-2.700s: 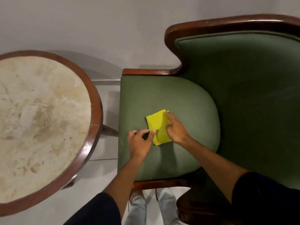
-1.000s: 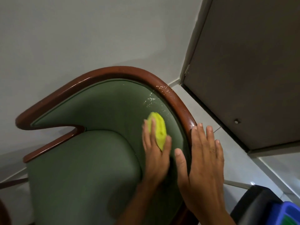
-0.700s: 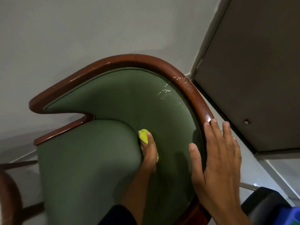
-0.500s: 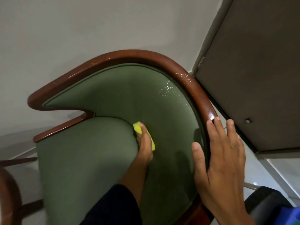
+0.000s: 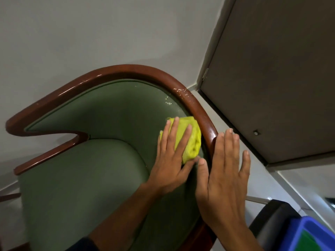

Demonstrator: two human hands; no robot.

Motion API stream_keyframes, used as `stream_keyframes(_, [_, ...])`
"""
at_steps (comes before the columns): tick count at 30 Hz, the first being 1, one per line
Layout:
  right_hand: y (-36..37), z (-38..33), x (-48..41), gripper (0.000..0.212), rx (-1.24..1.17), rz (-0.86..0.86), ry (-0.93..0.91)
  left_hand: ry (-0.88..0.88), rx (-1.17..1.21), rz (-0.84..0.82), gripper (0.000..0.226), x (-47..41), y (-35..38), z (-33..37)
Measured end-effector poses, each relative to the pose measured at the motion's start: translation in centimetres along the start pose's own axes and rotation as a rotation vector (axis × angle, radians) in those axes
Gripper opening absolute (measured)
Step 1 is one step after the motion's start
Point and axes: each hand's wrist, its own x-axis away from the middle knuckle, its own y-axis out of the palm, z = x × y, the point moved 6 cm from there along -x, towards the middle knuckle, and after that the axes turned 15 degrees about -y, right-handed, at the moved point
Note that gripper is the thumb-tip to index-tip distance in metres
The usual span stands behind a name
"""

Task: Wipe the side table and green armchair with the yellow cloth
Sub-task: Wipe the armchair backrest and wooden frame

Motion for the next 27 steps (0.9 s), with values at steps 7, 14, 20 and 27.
stream_keyframes(7, [-1.1,1.1,1.1,0.069,-0.229,0.279,0.085,-0.610,0.251,0.281,0.067,-12.6,-5.3,-3.1])
stream_keyframes(14, [-1.6,1.2,2.3,0.062,-0.337,0.363,0.169,0.016,0.029,0.024,0.061,-6.4,-3.1,2.2])
stream_keyframes(20, [-0.7,1.0,6.2,0.058,-0.559,0.488,0.457,0.349,-0.093,-0.207,0.055,-0.5,-1.7,4.5])
stream_keyframes(27, [-0.7,0.3,5.7,0.056,-0.508,0.368,0.389,-0.151,-0.333,-0.019,0.057,-18.2,-9.0,-0.2])
